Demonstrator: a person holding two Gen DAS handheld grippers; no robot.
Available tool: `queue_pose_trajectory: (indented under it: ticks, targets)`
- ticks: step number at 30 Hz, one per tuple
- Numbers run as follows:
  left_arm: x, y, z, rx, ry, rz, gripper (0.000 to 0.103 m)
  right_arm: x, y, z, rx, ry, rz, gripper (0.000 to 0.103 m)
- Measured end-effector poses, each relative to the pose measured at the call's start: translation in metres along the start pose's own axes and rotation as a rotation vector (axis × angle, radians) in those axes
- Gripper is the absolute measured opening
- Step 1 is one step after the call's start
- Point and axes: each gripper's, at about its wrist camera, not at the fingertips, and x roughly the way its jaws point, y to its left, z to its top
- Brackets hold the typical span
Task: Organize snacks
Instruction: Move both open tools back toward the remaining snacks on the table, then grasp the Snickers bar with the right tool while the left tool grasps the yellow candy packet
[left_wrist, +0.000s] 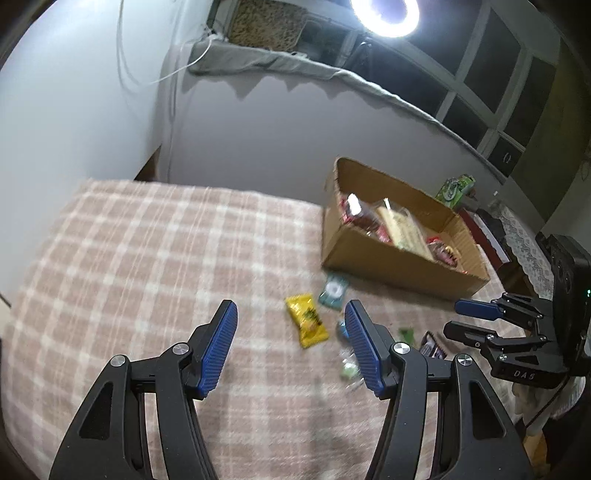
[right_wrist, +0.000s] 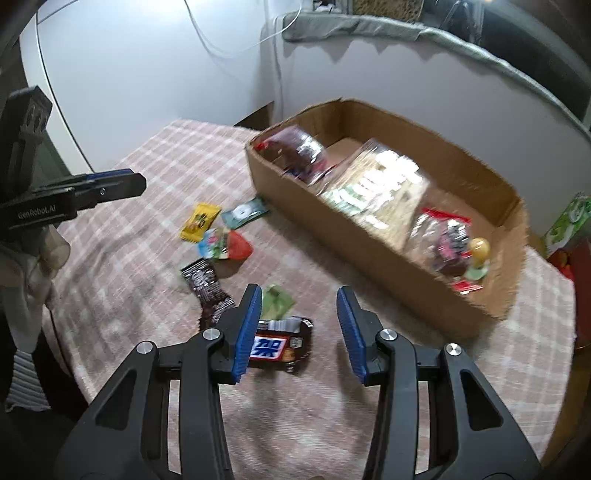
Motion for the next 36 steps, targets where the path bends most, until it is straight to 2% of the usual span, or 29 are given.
queue_pose_trajectory:
  ticks: [3, 8, 17, 25, 29, 34, 36]
  targets:
    - [-0.001, 0.006, -0.008, -0.012, 0.009, 0.005, 0.060, 0.010, 0.001, 0.000, 0.003, 0.034, 0.044, 0.034]
    - [-0.004, 0.014, -0.017, -0.029, 0.017, 0.011, 0.060, 0.025, 0.005, 0.001, -0.007, 0.090, 0.080, 0.031]
    - [-0.001, 0.013, -0.019, -0.021, 0.024, 0.003, 0.060, 0.048, 0.002, 0.008, 0.026, 0.173, 0.135, 0.031]
    - [0.008, 0.011, -0.019, -0.015, 0.046, -0.004, 0.060, 0.038, -0.004, -0.004, 0.050, 0.205, 0.180, 0.031]
    - [0.013, 0.006, -0.021, -0.005, 0.059, -0.010, 0.060, 0.031, -0.004, -0.012, 0.027, 0.200, 0.152, 0.031]
    - [0.020, 0.000, -0.020, 0.004, 0.071, -0.015, 0.060, 0.014, -0.005, -0.021, 0.048, 0.167, 0.047, 0.032]
    - [0.024, -0.002, -0.018, 0.007, 0.075, -0.018, 0.060, 0.005, -0.001, -0.024, 0.060, 0.138, -0.004, 0.042]
